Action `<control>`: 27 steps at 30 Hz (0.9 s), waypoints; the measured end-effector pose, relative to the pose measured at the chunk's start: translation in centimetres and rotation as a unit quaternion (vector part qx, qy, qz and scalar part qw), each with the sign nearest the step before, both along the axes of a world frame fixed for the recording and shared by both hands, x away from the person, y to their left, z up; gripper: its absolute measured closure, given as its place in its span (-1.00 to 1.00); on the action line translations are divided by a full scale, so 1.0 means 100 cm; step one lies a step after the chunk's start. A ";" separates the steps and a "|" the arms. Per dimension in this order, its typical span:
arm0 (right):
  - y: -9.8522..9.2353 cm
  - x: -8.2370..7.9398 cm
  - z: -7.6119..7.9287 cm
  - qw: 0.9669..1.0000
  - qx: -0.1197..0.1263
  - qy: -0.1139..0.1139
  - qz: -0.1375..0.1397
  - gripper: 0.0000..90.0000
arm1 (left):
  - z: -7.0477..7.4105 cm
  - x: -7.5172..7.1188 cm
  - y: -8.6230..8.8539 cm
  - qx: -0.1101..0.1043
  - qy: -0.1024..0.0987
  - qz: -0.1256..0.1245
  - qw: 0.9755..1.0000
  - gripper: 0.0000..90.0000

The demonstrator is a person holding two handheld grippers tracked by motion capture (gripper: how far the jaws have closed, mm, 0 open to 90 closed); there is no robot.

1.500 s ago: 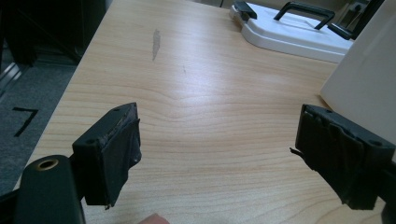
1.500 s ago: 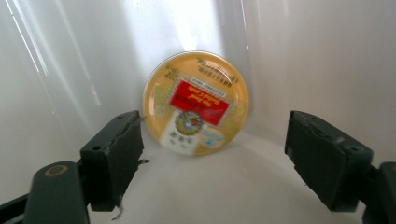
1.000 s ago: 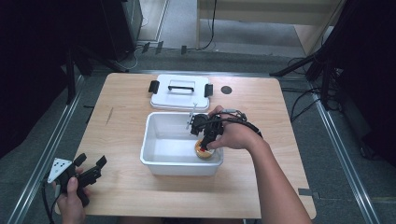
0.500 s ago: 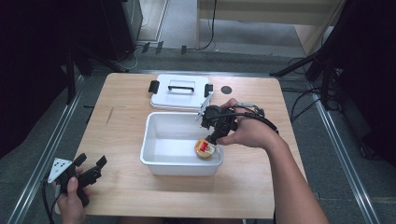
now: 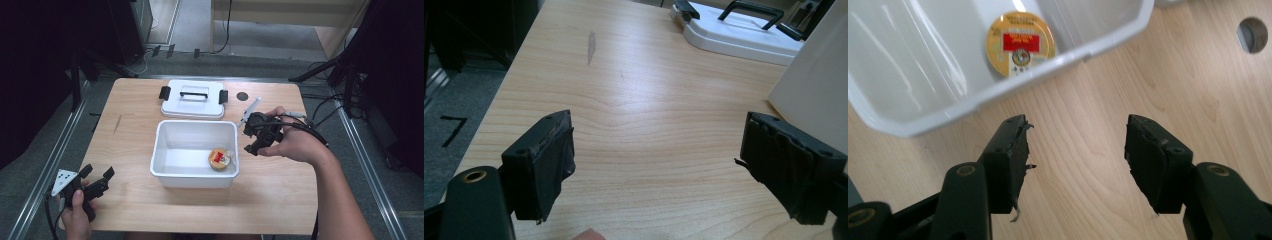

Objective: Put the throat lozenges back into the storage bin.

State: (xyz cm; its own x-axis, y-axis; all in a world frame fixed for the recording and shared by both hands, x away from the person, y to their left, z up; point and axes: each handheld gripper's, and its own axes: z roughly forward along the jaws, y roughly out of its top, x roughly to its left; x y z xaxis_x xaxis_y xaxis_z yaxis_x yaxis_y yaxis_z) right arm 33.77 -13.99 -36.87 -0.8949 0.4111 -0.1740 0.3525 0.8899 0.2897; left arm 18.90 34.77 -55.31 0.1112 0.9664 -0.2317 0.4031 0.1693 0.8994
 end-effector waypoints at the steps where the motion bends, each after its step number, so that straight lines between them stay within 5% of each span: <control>1: -0.004 -0.001 -0.002 1.000 -0.002 0.000 -0.002 -0.06 | 0.000 0.000 0.000 0.000 0.000 0.000 1.000 -0.67; 10: -0.027 -0.004 -0.032 0.999 -0.017 0.001 -0.033 -0.26 | 0.000 0.000 0.000 0.001 0.000 -0.001 1.000 -0.67; 15: -0.041 -0.004 -0.052 0.997 -0.004 -0.008 -0.076 -0.40 | 0.000 0.000 0.000 0.000 0.000 -0.001 1.000 -0.67; 20: -0.058 -0.008 -0.073 0.989 0.023 -0.037 -0.138 -0.63 | 0.000 0.000 0.000 0.001 -0.001 -0.001 1.000 -0.67; 24: -0.072 -0.013 -0.088 0.979 0.064 -0.065 -0.182 -0.77 | 0.000 0.000 0.000 0.002 0.000 -0.001 1.000 -0.67; 27: -0.083 -0.017 -0.099 0.971 0.095 -0.064 -0.211 -1.00 | 0.000 0.000 0.000 0.002 0.000 -0.001 1.000 -0.67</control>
State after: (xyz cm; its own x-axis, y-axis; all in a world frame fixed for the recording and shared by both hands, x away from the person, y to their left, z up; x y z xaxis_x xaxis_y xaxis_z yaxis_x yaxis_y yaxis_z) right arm 32.11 -22.32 -46.80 -0.6159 0.7717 -0.1586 0.6239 0.6007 0.5000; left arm 18.87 34.74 -55.30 0.1127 0.9671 -0.2279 0.4034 0.1651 0.9000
